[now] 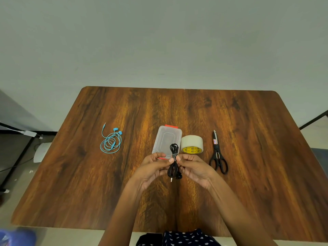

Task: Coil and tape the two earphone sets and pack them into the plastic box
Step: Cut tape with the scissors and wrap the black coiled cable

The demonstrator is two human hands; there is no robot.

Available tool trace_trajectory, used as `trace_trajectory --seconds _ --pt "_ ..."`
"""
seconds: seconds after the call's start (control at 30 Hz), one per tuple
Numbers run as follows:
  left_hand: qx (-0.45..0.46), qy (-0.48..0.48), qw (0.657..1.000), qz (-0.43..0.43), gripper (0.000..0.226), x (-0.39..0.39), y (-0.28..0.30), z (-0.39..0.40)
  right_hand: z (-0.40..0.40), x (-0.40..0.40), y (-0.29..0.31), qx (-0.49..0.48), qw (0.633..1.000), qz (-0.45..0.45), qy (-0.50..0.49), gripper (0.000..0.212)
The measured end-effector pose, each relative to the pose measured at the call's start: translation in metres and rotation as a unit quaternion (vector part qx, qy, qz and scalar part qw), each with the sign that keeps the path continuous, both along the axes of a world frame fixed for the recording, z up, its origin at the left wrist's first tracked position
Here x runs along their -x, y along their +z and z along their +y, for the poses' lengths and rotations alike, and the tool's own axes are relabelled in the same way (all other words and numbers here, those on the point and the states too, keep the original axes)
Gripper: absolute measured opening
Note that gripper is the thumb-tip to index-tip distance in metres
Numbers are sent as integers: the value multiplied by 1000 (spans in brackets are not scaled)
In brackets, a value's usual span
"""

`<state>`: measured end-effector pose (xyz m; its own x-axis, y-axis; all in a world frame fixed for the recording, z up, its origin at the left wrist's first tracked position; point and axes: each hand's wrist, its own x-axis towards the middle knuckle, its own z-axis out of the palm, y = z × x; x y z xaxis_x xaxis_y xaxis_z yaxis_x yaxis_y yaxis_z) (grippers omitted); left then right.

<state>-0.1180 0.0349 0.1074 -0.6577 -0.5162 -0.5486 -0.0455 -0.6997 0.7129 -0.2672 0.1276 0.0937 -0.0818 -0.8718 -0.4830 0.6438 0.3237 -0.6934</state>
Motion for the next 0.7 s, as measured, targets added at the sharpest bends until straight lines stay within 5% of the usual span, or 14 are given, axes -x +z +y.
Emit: trace_trajectory --seconds 0.33,0.53,0.7 --pt "88 41 995 -25 25 -3 -1 -2 -7 -4 5 -36 998 34 -47 14" --pt "234 47 970 -55 17 -22 -2 -9 -25 -22 0 -33 995 72 -59 8" --pt "236 103 963 -80 16 -53 -9 -33 -62 -53 -5 -34 995 91 -18 12"
